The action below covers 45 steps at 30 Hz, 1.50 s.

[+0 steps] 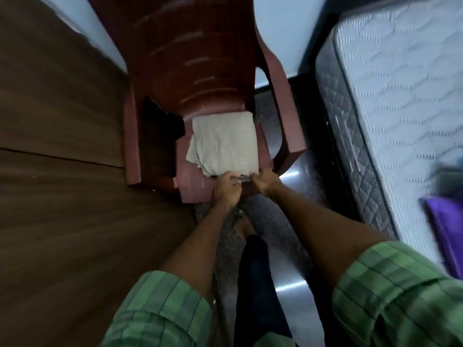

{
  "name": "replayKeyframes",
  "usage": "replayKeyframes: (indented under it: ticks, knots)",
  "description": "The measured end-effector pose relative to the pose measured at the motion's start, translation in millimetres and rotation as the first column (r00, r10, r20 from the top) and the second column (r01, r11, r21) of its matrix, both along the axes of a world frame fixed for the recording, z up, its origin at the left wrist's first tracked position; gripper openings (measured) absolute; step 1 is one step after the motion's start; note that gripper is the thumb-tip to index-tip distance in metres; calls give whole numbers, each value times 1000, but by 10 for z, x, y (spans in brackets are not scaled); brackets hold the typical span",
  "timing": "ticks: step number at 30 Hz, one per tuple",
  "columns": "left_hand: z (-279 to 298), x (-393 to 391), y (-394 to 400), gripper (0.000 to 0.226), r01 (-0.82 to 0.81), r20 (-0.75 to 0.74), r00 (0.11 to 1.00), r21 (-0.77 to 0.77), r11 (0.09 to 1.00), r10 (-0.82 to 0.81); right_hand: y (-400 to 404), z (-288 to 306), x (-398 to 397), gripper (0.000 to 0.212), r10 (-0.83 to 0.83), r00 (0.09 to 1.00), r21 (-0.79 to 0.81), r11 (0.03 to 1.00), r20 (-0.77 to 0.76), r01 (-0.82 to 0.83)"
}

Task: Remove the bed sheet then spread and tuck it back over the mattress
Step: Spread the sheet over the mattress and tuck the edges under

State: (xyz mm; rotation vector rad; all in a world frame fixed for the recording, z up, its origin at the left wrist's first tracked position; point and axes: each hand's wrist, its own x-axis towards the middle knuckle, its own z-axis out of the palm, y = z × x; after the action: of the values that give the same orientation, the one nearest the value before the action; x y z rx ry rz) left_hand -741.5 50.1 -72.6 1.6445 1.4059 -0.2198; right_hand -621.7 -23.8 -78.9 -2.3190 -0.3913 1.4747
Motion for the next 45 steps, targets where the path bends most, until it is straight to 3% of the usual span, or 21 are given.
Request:
replayKeyframes:
  ticks: [3, 6, 11, 14, 17, 20, 24, 27, 33, 37, 41, 45]
  knots:
    - [-424, -18, 263, 35, 145, -26, 989, 41, 989, -144, 232, -498, -43, 84, -11, 999, -61, 998, 30, 13]
    - [-766, 75, 460, 60, 334, -23, 943, 101, 937, -333, 353, -839, -31, 79, -49, 999, -93, 994, 20, 51]
    - [-1284, -12, 624, 106, 499, -44, 866, 15, 866, -498, 571, -1339, -50, 101, -296, 950, -92, 948, 98, 305]
    - [-1457, -159, 659, 123, 539, -30, 839, -91, 837, -543, 724, -1385, -42, 70, -434, 901, -78, 898, 5, 433]
    - [-1442, -232, 663, 133, 533, -60, 844, 3, 846, -532, 759, -1333, 12, 45, -532, 826, -71, 846, -189, 528]
    - [-1242, -167, 662, 124, 495, -157, 868, 226, 839, -470, 809, -1113, 3, 39, -557, 792, -50, 824, -250, 564]
    - [-848, -60, 746, 105, 522, -307, 851, 420, 742, -425, 874, -784, -6, 40, -587, 735, -47, 791, -340, 610]
    - [-473, 20, 808, 87, 593, -389, 804, 472, 652, -450, 856, -466, 28, 36, -563, 711, -9, 786, -422, 618]
    - [438, 36, 600, 65, 655, -405, 755, 496, 570, -515, 508, 407, 146, 21, -485, 732, 87, 803, -478, 589]
    - [1050, 114, 255, 50, 607, -310, 793, 467, 643, -524, 113, 970, 203, 31, -463, 776, 177, 799, -429, 575]
    - [1582, 285, -50, 34, 551, -245, 832, 469, 691, -497, -433, 1438, 287, 63, -557, 715, 227, 698, -423, 679]
    - [2043, 647, -429, 40, 520, -232, 851, 487, 701, -470, -1152, 1754, 449, 56, -542, 737, 220, 725, -404, 653]
